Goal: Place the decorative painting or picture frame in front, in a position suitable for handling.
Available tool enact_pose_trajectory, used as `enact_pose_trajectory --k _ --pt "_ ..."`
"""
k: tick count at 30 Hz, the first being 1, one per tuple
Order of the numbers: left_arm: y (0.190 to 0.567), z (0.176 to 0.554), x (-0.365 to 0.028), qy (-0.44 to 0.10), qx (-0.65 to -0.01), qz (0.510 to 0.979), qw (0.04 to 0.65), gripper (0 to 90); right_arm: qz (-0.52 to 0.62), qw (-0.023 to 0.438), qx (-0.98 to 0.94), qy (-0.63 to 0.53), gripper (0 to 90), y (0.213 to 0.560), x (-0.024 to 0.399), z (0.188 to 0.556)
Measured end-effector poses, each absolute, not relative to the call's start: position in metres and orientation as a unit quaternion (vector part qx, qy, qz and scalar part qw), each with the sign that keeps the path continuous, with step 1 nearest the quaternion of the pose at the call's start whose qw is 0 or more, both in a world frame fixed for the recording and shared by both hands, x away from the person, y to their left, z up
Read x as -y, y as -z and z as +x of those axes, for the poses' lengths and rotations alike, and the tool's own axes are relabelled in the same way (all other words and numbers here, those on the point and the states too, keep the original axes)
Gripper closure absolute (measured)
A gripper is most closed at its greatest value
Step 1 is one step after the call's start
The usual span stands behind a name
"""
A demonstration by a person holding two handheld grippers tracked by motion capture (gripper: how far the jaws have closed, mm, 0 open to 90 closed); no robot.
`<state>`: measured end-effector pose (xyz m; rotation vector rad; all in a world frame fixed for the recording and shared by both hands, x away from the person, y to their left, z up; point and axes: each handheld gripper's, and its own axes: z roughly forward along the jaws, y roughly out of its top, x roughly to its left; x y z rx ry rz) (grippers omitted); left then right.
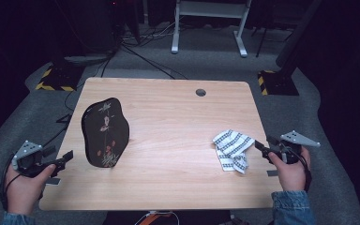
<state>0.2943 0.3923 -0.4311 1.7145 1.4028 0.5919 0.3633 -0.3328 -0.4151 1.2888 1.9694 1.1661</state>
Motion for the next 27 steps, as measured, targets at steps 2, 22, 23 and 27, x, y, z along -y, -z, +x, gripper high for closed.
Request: enact_pose_trajectory --k 2,22,23,27 --pt "0.427 0.293 -0.391 -0.24 -0.552 0.68 0.419 21.8 0.474 0.255 -0.725 -0.43 40.8 0.416 0.332 0.363" --pt "0.378 0.271 -0.364 -0.236 -0.525 0.677 0.459 33.7 0.476 0.253 -0.729 -0.422 41.4 0.417 0.326 0.364" --pt "0.376 0.27 -0.362 -0.236 -0.522 0.677 0.462 33.8 0.475 0.252 -0.729 -0.423 41.4 0.417 0.326 0.364" --pt "0.369 0.268 -0.357 -0.238 -0.511 0.684 0.463 35.2 0.48 0.244 -0.727 -0.425 42.1 0.417 0.324 0.364"
